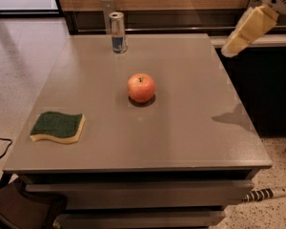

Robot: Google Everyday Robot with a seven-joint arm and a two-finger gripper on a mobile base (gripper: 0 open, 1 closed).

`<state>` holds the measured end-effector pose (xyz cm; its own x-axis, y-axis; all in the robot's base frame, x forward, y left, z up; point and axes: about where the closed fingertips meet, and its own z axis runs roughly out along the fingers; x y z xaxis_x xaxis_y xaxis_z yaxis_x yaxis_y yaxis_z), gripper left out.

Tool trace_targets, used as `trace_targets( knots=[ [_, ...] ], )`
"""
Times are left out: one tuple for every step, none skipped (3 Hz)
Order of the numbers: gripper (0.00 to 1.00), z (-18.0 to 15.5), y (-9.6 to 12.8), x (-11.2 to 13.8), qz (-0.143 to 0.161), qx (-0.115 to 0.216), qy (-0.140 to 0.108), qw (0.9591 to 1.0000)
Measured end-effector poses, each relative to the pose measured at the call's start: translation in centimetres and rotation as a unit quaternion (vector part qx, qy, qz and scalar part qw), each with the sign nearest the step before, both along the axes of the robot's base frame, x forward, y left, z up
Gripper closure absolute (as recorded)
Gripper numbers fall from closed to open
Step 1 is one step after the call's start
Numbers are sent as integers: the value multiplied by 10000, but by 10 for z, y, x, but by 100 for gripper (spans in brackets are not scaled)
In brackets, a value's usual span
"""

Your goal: Knock redbull can over

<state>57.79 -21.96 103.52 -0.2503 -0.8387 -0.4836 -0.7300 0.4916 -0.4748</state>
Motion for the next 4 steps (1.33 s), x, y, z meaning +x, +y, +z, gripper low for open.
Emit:
trace_targets(
  knots=[
    [0,-14,20,42,233,834,-456,9952],
    [0,-6,67,85,746,2007,-1061,9710],
    [0,4,103,115,1008,3202,-1534,9294],
    [0,11,132,118,1222,3593,-1582,9116]
  ],
)
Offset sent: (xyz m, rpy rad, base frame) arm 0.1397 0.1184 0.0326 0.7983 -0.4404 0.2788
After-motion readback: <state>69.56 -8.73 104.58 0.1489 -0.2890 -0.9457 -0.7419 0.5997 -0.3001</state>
